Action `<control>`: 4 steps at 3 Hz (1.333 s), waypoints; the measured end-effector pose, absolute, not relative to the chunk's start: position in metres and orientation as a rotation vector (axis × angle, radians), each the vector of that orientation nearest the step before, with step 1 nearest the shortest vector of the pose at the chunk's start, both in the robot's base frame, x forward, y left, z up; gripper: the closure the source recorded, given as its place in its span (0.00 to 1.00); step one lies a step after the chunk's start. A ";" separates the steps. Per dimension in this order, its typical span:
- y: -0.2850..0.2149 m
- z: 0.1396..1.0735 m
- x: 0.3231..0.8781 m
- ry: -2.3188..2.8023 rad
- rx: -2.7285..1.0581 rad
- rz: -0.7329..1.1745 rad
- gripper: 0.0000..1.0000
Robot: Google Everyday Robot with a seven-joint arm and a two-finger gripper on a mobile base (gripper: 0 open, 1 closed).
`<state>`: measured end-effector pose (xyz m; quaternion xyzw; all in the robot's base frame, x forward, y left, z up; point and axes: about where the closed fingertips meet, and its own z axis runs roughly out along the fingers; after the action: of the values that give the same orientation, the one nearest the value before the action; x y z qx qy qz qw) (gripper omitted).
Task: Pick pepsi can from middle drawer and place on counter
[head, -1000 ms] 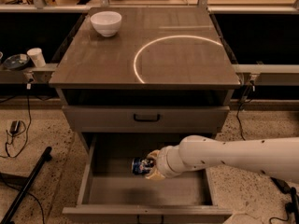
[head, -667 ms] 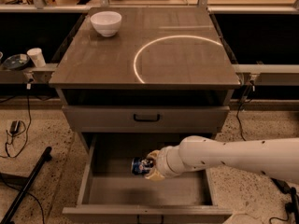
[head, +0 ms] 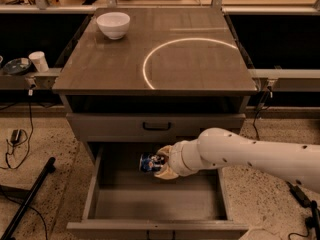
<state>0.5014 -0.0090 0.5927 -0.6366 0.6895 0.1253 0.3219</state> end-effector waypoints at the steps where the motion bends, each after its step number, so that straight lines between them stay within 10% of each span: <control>1: -0.010 0.625 0.507 1.766 -1.682 0.308 1.00; 4: -0.011 0.684 0.516 1.666 -1.701 0.267 1.00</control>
Offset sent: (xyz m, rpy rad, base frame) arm 0.0159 -0.0058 0.0856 0.0295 -0.1022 0.0458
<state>0.5163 -0.0113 0.6845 -0.6612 0.6475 0.1039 0.3644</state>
